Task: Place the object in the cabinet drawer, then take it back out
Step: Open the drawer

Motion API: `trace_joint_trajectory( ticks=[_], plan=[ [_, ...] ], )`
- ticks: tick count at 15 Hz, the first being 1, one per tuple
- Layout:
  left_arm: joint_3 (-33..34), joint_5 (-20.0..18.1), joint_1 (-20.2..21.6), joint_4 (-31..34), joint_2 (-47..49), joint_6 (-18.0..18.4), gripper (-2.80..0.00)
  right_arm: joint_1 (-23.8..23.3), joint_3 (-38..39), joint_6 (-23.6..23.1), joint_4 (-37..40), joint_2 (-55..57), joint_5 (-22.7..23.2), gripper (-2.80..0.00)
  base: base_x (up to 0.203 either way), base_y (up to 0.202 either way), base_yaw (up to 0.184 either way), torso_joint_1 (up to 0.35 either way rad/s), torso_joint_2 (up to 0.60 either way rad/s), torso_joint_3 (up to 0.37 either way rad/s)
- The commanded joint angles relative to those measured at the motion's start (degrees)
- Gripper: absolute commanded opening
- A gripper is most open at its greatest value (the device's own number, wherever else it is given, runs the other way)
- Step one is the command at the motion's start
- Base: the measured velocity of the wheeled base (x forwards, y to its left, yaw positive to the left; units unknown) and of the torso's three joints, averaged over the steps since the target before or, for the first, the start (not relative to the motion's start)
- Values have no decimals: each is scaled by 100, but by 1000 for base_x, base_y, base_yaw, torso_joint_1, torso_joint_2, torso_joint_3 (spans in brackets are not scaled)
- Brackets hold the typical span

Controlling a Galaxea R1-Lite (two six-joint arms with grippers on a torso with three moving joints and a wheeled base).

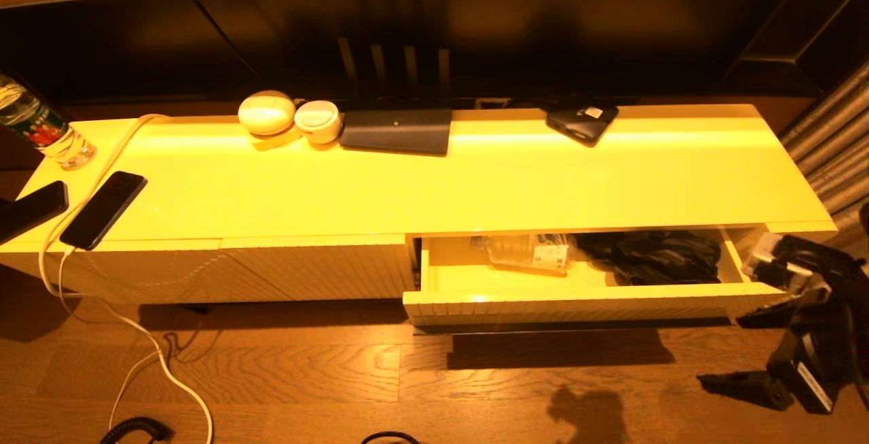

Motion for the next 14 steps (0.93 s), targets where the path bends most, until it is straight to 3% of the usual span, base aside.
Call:
trace_joint_trajectory(
  ticks=[1,2,4,6,9,11,14],
  plan=[
    [9,1,0,-4,0,2,-280,470,-542,1409,12,605,-118,0,0,0,0,0,0,0],
    [9,1,0,-4,0,2,-280,616,-724,1821,4,795,-346,-280,0,0,0,0,0,0],
    [9,1,0,-4,0,2,-280,1000,-1157,2783,-23,1263,-901,-280,0,0,0,0,0,0],
    [9,1,0,-4,0,2,-280,1273,-1490,3299,-9,1644,-1100,-280,0,0,0,0,0,0],
    [9,1,0,-4,0,2,-280,1355,-1665,3424,-35,1976,-1429,-280,0,0,0,0,0,0],
    [9,1,0,-4,0,2,-280,1368,-1890,3754,-42,2273,-1719,-280,0,0,0,0,0,0],
    [9,1,0,-4,0,2,-280,1369,-2373,4205,-44,2802,-2430,-280,0,0,0,0,0,0]
  ],
)
